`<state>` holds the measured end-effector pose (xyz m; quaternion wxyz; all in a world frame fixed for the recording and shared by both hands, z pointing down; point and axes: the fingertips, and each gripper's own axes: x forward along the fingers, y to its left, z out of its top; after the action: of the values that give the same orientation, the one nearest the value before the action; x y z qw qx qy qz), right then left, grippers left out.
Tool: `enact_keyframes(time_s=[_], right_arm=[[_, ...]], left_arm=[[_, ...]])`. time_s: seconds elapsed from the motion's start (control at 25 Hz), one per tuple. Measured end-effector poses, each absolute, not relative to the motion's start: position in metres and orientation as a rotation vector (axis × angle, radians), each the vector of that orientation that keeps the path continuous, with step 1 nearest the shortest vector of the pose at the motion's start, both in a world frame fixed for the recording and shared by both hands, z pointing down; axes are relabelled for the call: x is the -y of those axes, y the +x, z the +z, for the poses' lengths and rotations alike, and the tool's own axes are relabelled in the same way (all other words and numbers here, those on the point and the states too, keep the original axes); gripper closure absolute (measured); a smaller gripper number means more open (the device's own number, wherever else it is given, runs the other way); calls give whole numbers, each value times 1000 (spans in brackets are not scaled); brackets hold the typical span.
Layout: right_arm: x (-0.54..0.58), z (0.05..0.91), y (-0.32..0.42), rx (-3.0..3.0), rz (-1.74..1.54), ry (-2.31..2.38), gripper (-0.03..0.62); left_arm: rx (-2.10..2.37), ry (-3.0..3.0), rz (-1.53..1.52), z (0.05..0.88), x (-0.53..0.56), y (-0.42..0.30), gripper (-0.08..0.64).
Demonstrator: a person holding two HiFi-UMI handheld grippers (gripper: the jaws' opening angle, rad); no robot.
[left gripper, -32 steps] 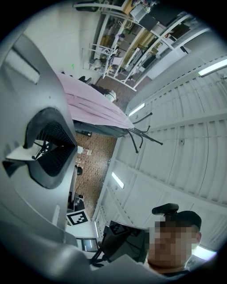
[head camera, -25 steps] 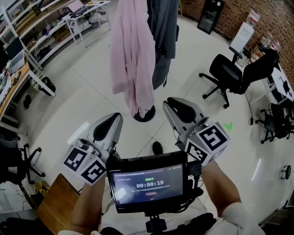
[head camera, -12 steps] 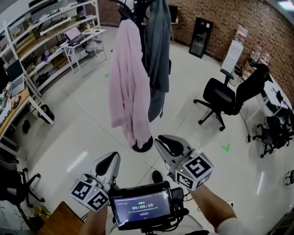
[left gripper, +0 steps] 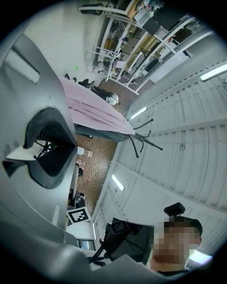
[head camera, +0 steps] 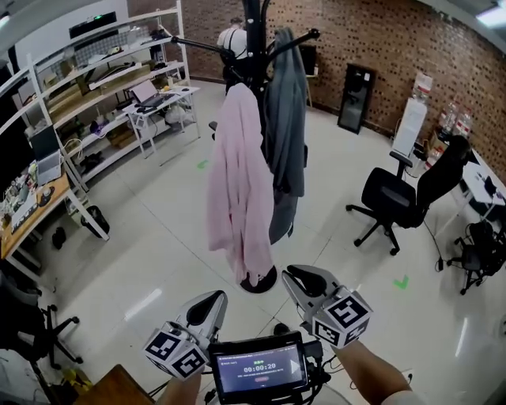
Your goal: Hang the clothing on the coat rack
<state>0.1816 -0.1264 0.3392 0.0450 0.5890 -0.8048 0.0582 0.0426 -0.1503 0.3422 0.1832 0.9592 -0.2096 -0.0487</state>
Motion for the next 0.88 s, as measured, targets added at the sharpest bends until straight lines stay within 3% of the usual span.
enact_keyframes(time_s=[0.88], right_arm=[[122, 324, 166, 2477, 155, 1765, 574]], left_arm=[[590, 2715, -120, 335, 136, 43, 560]])
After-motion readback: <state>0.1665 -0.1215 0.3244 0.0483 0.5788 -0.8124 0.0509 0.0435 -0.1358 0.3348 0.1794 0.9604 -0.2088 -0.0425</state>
